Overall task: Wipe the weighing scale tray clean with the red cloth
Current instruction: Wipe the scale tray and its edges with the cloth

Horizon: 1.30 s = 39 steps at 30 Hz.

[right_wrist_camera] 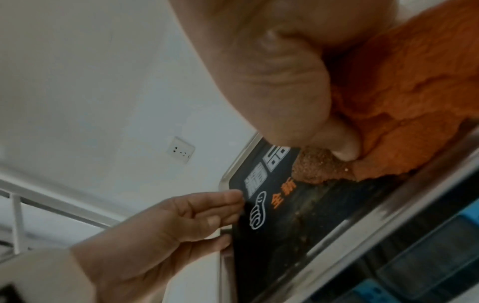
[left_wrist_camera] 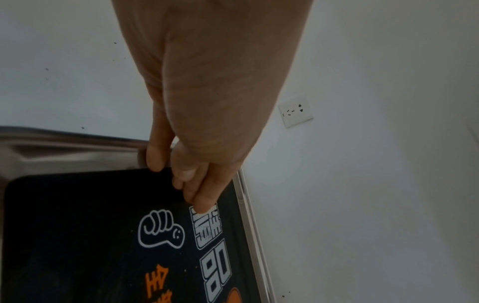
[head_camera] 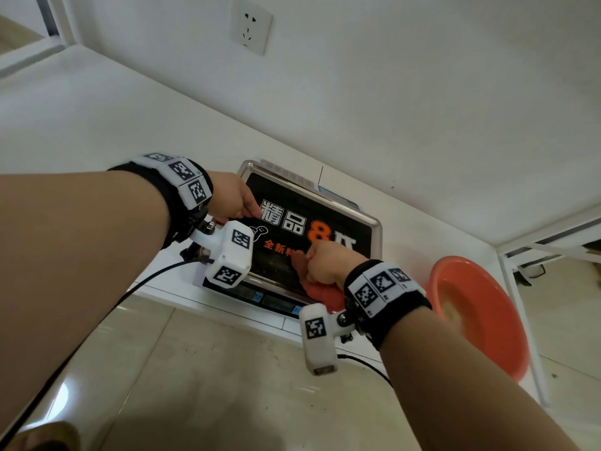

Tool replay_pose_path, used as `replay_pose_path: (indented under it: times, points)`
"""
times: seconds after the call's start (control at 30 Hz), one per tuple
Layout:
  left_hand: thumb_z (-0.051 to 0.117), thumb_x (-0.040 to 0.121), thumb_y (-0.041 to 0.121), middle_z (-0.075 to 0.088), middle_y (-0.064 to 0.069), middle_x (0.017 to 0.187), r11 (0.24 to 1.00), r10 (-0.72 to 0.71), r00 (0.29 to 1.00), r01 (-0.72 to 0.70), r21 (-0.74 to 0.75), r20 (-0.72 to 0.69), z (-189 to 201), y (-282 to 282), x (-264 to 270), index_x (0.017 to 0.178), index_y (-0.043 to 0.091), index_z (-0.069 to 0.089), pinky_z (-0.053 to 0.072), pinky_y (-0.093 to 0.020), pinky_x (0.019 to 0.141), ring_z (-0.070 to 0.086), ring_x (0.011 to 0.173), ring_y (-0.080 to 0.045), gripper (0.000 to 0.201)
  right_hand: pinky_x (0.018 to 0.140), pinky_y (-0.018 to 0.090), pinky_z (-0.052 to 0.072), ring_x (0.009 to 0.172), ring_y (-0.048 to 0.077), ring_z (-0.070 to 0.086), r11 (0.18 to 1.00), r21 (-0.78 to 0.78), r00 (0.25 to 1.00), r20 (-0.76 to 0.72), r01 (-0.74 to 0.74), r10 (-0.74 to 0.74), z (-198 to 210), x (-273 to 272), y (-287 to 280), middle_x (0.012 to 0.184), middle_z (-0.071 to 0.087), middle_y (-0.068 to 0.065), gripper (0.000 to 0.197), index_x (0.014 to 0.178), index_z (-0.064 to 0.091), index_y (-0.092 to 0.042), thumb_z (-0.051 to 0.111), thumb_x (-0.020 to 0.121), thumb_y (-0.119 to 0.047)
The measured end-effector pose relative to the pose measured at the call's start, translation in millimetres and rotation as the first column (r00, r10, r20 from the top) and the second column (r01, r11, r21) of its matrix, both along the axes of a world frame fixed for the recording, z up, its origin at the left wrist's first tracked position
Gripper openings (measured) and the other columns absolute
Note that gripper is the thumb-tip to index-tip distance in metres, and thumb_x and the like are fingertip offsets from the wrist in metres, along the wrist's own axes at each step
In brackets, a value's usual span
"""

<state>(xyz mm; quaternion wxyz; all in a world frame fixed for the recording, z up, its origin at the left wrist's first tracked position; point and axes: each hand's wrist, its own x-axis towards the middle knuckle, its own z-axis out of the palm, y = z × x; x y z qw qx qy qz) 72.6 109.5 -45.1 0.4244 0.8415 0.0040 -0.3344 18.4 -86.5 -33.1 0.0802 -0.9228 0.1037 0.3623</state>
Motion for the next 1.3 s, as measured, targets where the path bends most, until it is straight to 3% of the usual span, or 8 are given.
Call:
replay_pose_path:
  times: [0.1, 0.27, 0.5, 0.6, 0.8, 1.03, 1.2, 1.3]
  points:
    - [0.040, 0.091, -0.013, 0.062, -0.010, 0.128, 1.000, -0.017, 1.000, 0.017, 0.009, -0.005, 1.3, 1.0, 0.5, 0.125, 0.008, 0.063, 0.049, -0.034, 0.097, 0.057, 0.121, -0.024, 0.045, 0.100, 0.044, 0.052, 0.112, 0.028, 0.061, 0.984, 0.158, 0.996, -0.002, 0.085, -0.086, 0.1, 5.6, 8.3, 0.123, 0.063, 0.011, 0.036, 0.129, 0.059, -0.015, 0.064, 0.093, -0.011]
    - [0.040, 0.092, -0.012, 0.062, -0.009, 0.127, 1.000, -0.016, 1.000, 0.016, 0.010, -0.012, 3.2, 1.7, -1.5, 0.126, 0.009, 0.063, 0.047, -0.033, 0.101, 0.056, 0.121, -0.022, 0.046, 0.103, 0.049, 0.050, 0.117, 0.033, 0.061, 0.984, 0.104, 0.988, 0.040, 0.147, -0.151, 10.4, 11.3, -14.0, 0.125, 0.063, 0.015, 0.040, 0.128, 0.058, -0.010, 0.067, 0.089, -0.006]
    - [0.045, 0.092, -0.009, 0.061, -0.008, 0.111, 1.000, -0.024, 0.999, 0.024, -0.005, -0.038, 8.0, -2.7, -4.3, 0.125, 0.002, 0.062, 0.045, -0.014, 0.068, 0.055, 0.104, -0.020, 0.039, 0.100, 0.040, 0.052, 0.111, 0.028, 0.064, 0.991, -0.127, 0.995, -0.088, 0.036, -0.048, 4.6, -8.0, -37.4, 0.121, 0.066, 0.013, 0.034, 0.126, 0.061, -0.007, 0.064, 0.093, -0.015]
    - [0.042, 0.092, -0.011, 0.062, -0.008, 0.117, 0.999, -0.030, 0.999, 0.030, 0.012, -0.019, 6.7, -2.8, -5.2, 0.127, 0.004, 0.061, 0.048, -0.010, 0.063, 0.057, 0.110, -0.021, 0.042, 0.083, 0.035, 0.053, 0.093, 0.023, 0.062, 0.994, -0.107, 0.999, -0.052, -0.016, 0.010, 2.3, -10.1, -22.5, 0.107, 0.065, 0.007, 0.031, 0.124, 0.059, -0.011, 0.061, 0.095, -0.023]
    - [0.040, 0.091, -0.010, 0.062, -0.007, 0.128, 0.996, -0.069, 0.997, 0.068, 0.053, 0.018, 4.2, -0.3, -4.4, 0.126, 0.010, 0.063, 0.044, -0.028, 0.100, 0.056, 0.122, -0.023, 0.046, 0.088, 0.040, 0.059, 0.096, 0.025, 0.068, 0.990, 0.135, 0.998, 0.042, 0.044, -0.050, -7.9, -3.9, 13.4, 0.108, 0.066, 0.008, 0.024, 0.118, 0.061, -0.015, 0.060, 0.094, -0.014]
    - [0.041, 0.091, -0.009, 0.058, -0.004, 0.134, 0.990, -0.124, 0.992, 0.123, 0.064, -0.001, 4.3, 5.2, -3.1, 0.130, 0.016, 0.060, 0.039, -0.029, 0.107, 0.053, 0.126, -0.020, 0.049, 0.098, 0.044, 0.054, 0.111, 0.031, 0.064, 0.977, 0.145, 0.975, 0.133, 0.158, -0.178, 5.6, 12.8, -12.2, 0.119, 0.067, 0.015, 0.035, 0.120, 0.063, -0.007, 0.071, 0.086, -0.007]
    - [0.042, 0.093, -0.008, 0.057, -0.005, 0.135, 0.993, -0.114, 0.993, 0.114, 0.018, -0.012, 6.2, 4.9, -5.3, 0.133, 0.013, 0.057, 0.041, -0.021, 0.092, 0.053, 0.123, -0.017, 0.048, 0.061, 0.026, 0.050, 0.070, 0.016, 0.061, 0.974, 0.029, 0.966, 0.126, 0.223, -0.225, -2.5, 0.5, -25.7, 0.087, 0.067, 0.006, 0.018, 0.097, 0.062, -0.009, 0.051, 0.101, -0.022]
    - [0.041, 0.092, -0.010, 0.057, -0.008, 0.134, 0.996, -0.088, 0.996, 0.087, -0.013, -0.032, 5.2, 5.6, -4.2, 0.131, 0.010, 0.057, 0.043, -0.018, 0.085, 0.055, 0.120, -0.018, 0.046, 0.066, 0.030, 0.052, 0.071, 0.016, 0.060, 0.984, 0.069, 0.973, 0.152, 0.163, -0.171, -11.0, -0.9, -10.0, 0.093, 0.067, 0.007, 0.018, 0.102, 0.062, -0.010, 0.050, 0.100, -0.023]
